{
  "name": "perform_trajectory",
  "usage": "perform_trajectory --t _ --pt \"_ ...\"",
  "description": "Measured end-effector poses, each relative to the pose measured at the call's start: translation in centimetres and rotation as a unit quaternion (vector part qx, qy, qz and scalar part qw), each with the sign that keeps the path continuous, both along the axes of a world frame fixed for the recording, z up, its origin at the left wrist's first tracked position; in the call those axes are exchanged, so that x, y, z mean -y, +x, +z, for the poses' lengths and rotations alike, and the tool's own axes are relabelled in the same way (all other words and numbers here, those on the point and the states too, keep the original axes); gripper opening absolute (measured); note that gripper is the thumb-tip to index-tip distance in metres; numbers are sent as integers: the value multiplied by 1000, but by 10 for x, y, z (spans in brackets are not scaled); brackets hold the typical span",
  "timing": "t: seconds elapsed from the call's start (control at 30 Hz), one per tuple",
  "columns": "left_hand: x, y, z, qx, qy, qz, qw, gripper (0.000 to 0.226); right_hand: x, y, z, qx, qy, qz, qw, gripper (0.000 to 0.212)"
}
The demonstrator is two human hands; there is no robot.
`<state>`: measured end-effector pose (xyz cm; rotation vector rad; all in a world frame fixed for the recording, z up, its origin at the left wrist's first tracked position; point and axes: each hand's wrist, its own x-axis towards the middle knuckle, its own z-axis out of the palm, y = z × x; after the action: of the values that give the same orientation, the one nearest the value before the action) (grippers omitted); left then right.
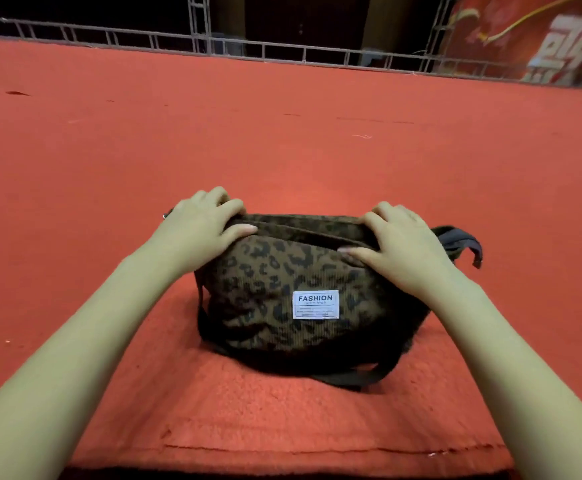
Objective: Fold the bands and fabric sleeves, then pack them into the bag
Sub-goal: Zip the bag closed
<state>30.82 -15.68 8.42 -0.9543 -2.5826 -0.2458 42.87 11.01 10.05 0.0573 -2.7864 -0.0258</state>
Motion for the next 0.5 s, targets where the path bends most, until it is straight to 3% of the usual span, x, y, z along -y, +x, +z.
perform_trajectory --t 0.13,0.37,0.5 --pt "-22 1 -6 -84 13 -24 996 52 -10 -4 -8 -14 -18 -67 997 32" --pt "-39 -13 -5 -39 52 -91 994 50 -41 12 -8 -32 -77 -61 995 41" --pt "-48 -20 6 -13 52 -123 991 49 -50 13 -13 0 -43 -86 995 34"
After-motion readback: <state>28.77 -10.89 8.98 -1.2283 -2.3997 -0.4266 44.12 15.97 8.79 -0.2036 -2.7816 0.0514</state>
